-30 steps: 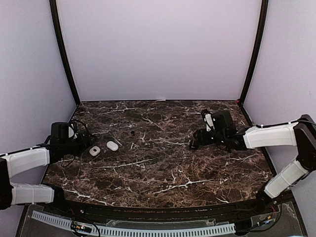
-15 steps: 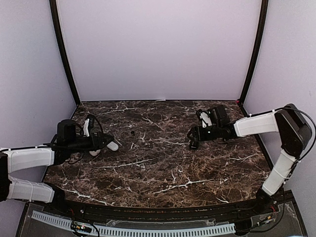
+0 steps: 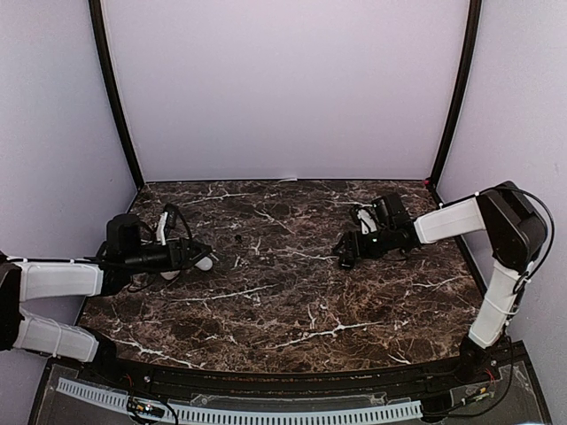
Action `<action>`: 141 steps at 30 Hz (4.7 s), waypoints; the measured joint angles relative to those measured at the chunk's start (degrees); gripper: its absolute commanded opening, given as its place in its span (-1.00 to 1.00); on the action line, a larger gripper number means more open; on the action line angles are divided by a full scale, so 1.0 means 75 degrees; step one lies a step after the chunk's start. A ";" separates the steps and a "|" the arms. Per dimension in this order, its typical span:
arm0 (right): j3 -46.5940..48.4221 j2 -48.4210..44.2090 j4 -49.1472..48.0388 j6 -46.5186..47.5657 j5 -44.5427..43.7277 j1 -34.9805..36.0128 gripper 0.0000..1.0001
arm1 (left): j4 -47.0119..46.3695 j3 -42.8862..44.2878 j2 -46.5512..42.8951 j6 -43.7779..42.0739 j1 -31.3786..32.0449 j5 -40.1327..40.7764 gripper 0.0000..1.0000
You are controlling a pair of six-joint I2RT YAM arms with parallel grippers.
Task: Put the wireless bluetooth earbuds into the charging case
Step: Pick up the charging case from the center of the board, then pass from the right arm to the left
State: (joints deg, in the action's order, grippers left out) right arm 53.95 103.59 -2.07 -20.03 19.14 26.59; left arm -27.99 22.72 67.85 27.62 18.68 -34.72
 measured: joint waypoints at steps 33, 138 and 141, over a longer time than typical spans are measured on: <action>-0.0976 -0.0950 0.0149 0.1326 0.0315 -0.0044 0.61 | -0.0286 0.0242 0.0962 -0.0312 0.0851 -0.0201 0.31; -0.1408 -0.2518 -0.1792 0.4403 -0.3602 0.5275 -0.24 | -0.3448 0.0699 0.3625 0.0157 0.2165 -0.2352 0.25; -0.1288 -0.2302 -0.1851 0.4532 -0.3899 0.5555 -0.24 | -0.4030 0.0694 0.3637 0.0481 0.2259 -0.2556 0.18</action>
State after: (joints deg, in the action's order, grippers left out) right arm 44.29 86.32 -15.94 13.96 -10.11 68.25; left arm -58.22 27.92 95.13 31.22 35.62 -53.89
